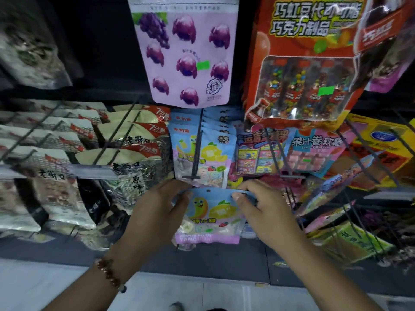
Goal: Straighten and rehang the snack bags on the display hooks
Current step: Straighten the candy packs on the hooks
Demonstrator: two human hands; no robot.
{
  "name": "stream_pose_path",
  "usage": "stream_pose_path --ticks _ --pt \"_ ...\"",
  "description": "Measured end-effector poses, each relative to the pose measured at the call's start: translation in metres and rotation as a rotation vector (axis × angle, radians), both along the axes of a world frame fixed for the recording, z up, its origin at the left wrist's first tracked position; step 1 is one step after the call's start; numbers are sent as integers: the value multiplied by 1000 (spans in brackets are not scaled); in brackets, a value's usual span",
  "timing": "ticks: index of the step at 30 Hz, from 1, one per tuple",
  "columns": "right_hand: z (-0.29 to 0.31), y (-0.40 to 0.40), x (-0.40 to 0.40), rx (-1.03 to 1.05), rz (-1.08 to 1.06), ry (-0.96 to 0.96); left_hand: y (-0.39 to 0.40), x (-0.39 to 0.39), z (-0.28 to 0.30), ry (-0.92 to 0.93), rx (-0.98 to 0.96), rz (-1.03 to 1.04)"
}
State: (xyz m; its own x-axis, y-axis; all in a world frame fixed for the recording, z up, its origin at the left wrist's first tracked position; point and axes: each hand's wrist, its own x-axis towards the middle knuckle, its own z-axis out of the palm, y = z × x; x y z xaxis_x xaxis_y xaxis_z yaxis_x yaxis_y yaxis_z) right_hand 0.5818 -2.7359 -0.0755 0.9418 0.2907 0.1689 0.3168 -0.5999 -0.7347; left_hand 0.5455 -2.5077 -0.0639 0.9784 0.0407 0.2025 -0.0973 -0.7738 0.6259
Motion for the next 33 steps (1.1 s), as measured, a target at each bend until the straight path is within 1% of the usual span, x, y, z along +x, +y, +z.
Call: stream_pose_path --ticks 7,15,18,22,26,31,33 --pt "8 33 13 -24 -17 29 31 13 3 28 -65 -28" --pt "17 46 27 -19 -86 9 47 41 -4 -27 -95 -100" --pt "18 46 30 -10 -110 10 49 44 -7 -27 -96 -132" --pt "21 45 32 -20 -141 -6 49 47 -7 -74 -116 -146" --pt "21 45 35 -34 -162 16 49 51 -8 -120 -105 -205" --pt "19 52 38 -14 -148 67 51 56 -9 -160 -70 -227" --pt "16 52 38 -15 -149 85 53 56 -11 -139 -44 -252"
